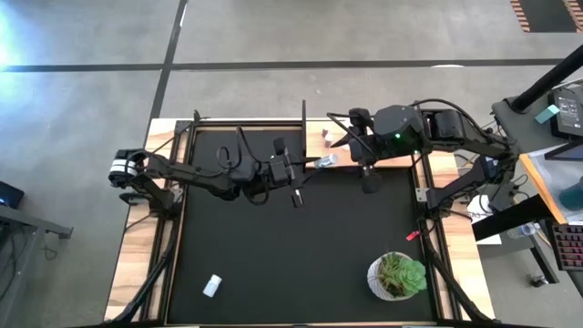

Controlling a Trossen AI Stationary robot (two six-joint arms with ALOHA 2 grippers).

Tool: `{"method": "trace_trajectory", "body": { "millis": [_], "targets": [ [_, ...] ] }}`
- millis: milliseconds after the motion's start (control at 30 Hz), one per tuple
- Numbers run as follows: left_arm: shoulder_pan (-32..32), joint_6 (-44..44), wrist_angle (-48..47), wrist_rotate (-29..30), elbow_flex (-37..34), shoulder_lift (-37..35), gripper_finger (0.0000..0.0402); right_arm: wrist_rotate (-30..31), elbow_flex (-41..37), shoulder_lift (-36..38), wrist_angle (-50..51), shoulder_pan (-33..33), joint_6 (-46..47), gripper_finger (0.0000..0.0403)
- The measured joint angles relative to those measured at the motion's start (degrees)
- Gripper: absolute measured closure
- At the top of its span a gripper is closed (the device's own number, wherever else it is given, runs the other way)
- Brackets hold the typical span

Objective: Pick and place medicine bottles onto shelf by color
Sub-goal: Put the blue pill bottle on the shelf aligned with the other blue pill bottles

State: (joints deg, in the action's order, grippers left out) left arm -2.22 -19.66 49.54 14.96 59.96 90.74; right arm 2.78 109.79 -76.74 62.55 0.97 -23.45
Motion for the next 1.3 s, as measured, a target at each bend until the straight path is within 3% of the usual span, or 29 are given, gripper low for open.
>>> {"method": "trace_trajectory", "body": {
  "millis": [333, 967, 1300],
  "targets": [
    [0.58, -0.07, 0.2, 0.04, 0.0, 0.02, 0.0314, -0.01, -0.06, -0.56, -0.75, 0.02, 4.56, 0.0186],
    [0.7, -0.16, 0.26, 0.02, -0.04, 0.02, 0.0314, 0.12, 0.28, -1.41, -0.7, 0.04, 8.86, 0.0294],
    [0.7, -0.11, 0.12, 0.02, -0.04, 0.02, 0.0311, 0.12, 0.29, -1.41, -0.3, 0.04, 10.68, 0.0295]
  ]
}}
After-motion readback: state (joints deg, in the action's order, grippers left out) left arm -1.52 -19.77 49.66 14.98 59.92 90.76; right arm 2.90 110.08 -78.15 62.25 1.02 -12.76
